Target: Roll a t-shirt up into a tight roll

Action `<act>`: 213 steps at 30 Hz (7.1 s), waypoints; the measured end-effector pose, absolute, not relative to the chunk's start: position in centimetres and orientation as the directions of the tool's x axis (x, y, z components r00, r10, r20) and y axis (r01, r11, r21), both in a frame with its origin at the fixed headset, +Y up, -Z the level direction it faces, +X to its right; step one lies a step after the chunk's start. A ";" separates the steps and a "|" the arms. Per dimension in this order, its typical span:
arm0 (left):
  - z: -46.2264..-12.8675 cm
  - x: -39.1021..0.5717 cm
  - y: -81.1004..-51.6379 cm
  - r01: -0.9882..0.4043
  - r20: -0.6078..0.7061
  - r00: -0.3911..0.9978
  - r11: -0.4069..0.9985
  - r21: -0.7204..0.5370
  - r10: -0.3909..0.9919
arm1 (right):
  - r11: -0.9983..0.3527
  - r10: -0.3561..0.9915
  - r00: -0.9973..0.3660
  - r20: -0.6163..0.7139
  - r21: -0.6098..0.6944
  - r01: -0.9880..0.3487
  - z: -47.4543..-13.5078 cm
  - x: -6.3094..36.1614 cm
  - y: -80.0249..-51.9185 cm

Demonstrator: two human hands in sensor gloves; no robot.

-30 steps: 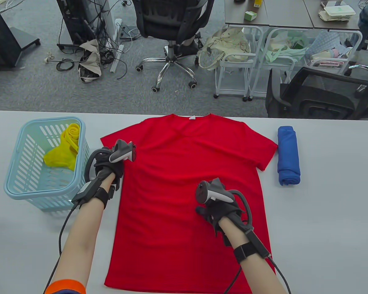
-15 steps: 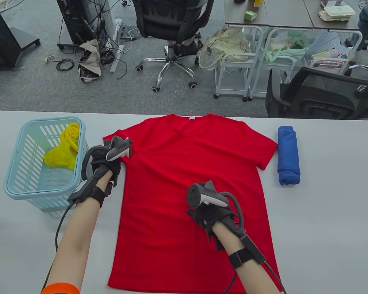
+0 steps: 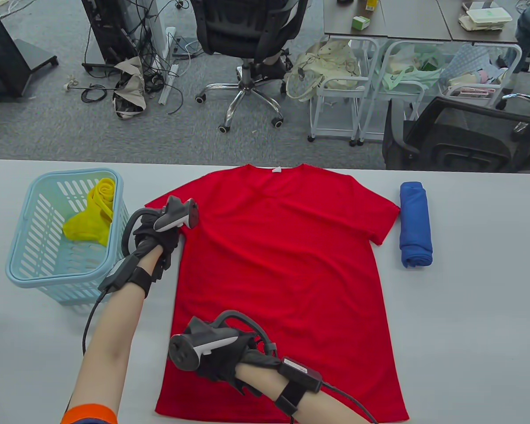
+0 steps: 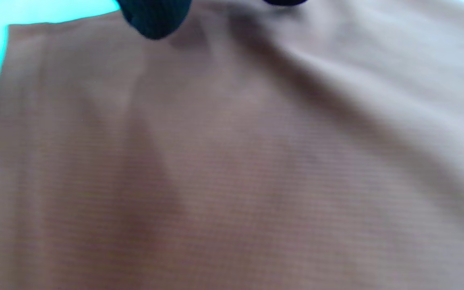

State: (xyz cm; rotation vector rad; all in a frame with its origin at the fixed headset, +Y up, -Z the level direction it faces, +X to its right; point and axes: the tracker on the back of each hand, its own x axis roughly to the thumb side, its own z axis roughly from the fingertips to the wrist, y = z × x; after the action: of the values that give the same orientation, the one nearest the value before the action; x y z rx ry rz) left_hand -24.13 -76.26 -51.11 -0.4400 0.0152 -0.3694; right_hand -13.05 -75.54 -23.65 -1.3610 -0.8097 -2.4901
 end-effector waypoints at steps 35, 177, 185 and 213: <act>-51.9 -13.9 -70.0 0.304 -0.029 0.950 0.942 -0.142 -0.311 | -0.905 0.346 -0.600 0.721 0.426 -0.010 -23.6 -2.0 -68.0; -32.2 -15.2 -78.7 0.335 0.335 0.922 0.835 -0.436 -0.195 | -0.768 -0.016 -0.985 0.173 0.629 0.123 -43.4 6.8 -77.5; -31.5 -15.4 -77.7 0.321 0.345 0.921 0.854 -0.410 -0.180 | -0.778 0.099 -0.987 0.130 0.628 0.005 -43.7 7.9 -76.6; -37.3 -13.5 -79.2 0.408 0.363 0.906 0.674 -0.616 -0.218 | -0.723 0.122 -0.956 0.267 0.684 0.099 -37.0 8.8 -78.4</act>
State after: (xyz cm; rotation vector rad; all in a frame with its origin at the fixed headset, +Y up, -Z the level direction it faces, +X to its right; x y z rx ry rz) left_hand -13.50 -79.22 -37.31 -0.7536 -0.2697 -0.3570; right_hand 8.82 -78.41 -37.04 -0.4681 -1.1742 -2.8897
